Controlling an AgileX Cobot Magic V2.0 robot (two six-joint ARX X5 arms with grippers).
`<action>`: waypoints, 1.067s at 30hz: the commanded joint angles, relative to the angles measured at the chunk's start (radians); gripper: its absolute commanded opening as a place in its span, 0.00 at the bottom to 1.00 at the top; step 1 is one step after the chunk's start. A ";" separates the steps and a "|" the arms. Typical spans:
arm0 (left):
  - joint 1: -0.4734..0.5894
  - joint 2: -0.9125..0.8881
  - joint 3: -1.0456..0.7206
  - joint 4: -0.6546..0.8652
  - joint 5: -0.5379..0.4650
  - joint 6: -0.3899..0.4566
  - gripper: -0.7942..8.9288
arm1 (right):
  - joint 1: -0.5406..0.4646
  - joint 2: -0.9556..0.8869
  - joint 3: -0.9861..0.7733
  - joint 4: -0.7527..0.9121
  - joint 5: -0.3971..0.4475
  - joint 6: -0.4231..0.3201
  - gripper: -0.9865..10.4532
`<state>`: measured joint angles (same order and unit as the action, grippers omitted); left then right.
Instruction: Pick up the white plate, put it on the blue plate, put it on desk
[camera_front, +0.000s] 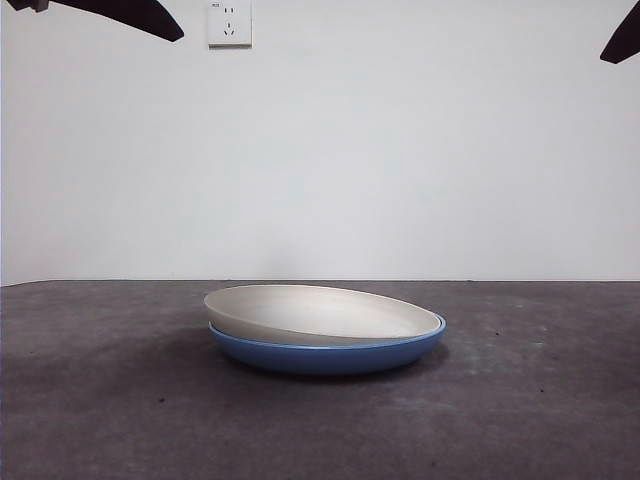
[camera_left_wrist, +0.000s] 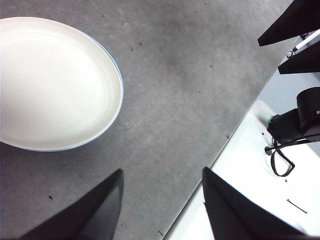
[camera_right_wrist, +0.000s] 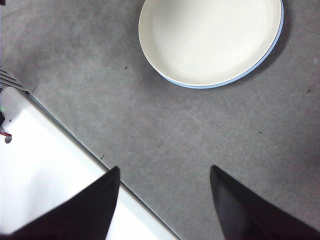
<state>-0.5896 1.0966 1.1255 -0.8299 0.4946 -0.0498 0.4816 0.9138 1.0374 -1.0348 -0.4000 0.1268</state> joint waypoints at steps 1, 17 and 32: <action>-0.008 0.003 0.010 0.008 0.004 0.005 0.32 | 0.006 0.006 0.018 0.009 -0.003 -0.019 0.26; -0.008 0.003 0.010 0.009 0.004 0.005 0.09 | 0.006 0.006 0.018 0.040 0.007 -0.034 0.09; -0.007 -0.008 0.010 0.008 0.004 0.005 0.09 | 0.006 0.006 0.018 0.068 0.007 -0.034 0.09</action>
<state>-0.5896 1.0931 1.1255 -0.8299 0.4942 -0.0498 0.4816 0.9138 1.0374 -0.9756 -0.3927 0.1017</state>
